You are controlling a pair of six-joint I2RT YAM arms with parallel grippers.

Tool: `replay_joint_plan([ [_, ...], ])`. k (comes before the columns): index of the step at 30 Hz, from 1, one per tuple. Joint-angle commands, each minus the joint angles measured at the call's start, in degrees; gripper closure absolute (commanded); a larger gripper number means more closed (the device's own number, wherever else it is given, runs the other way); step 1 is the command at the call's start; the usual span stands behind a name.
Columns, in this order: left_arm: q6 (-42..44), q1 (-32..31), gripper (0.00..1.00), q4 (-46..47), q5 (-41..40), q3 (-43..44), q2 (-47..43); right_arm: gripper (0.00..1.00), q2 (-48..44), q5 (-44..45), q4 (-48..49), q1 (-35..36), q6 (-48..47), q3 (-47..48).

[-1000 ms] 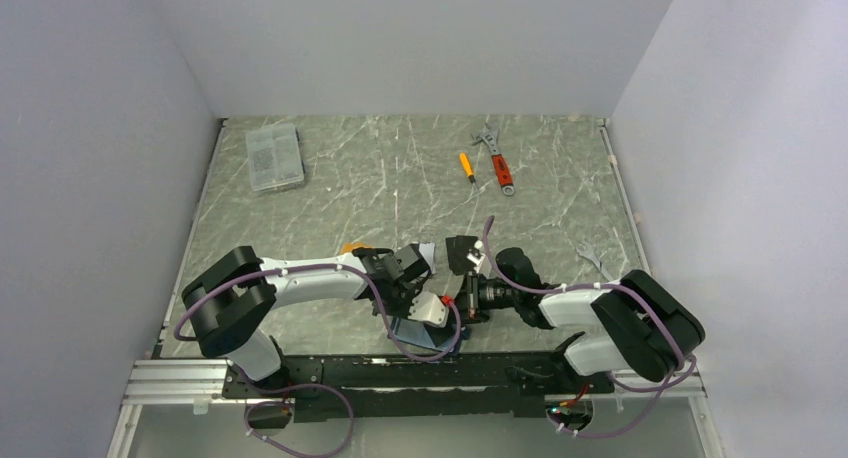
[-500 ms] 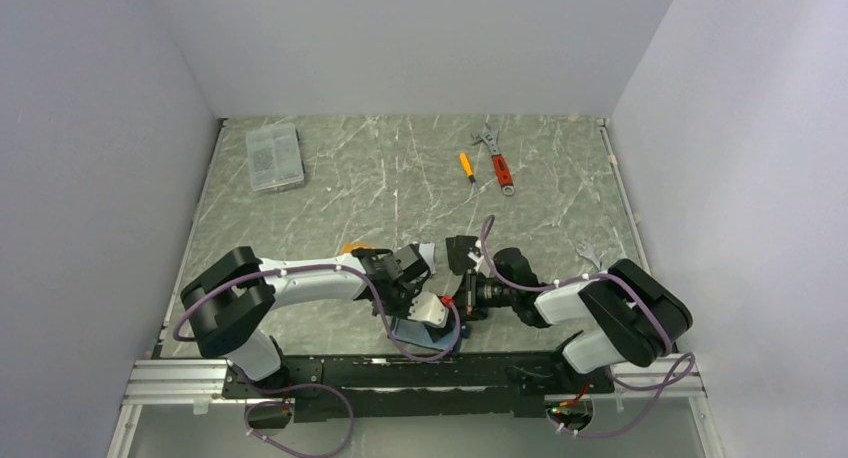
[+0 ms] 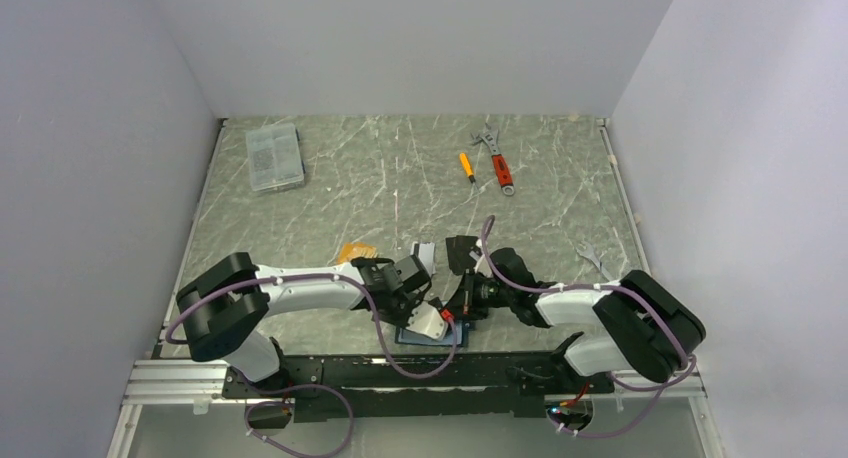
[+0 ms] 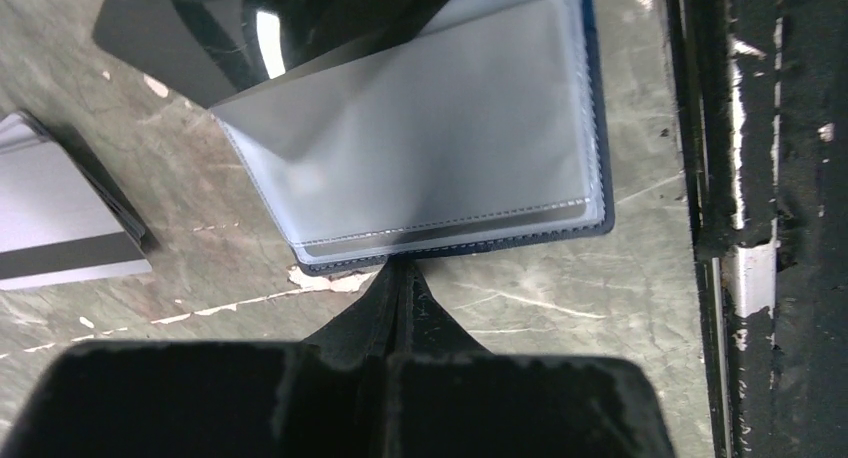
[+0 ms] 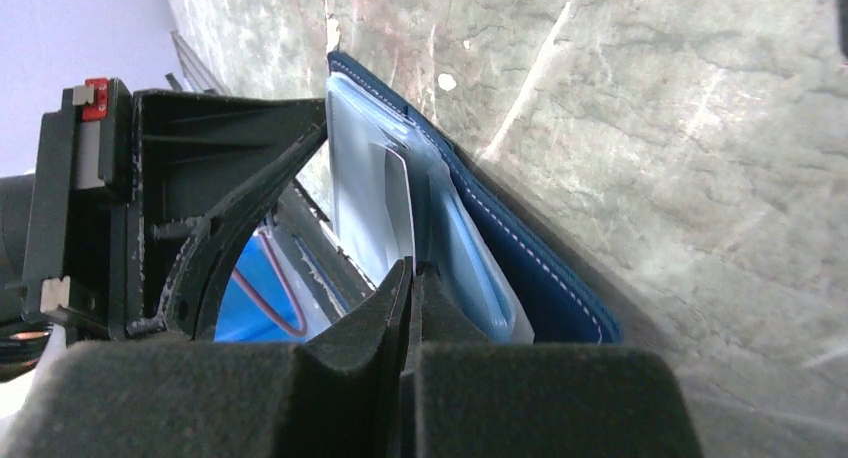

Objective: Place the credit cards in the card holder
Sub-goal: Insert the credit card into the card holder.

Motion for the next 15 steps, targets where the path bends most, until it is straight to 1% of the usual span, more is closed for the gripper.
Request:
replay_joint_plan([
  [1, -0.24, -3.17, 1.0, -3.89, 10.26, -3.68, 3.76, 1.0, -2.95, 6.69, -8.77, 0.29, -2.98, 1.08],
  [4, -0.37, -4.17, 1.0, -4.03, 10.78, -3.43, 3.68, 1.0, -3.54, 6.79, -10.14, 0.3, -3.53, 1.5],
  [15, -1.14, -5.5, 1.0, -3.8, 10.1, -3.18, 4.37, 1.0, -0.24, 7.8, -8.34, 0.29, -4.43, 0.92],
])
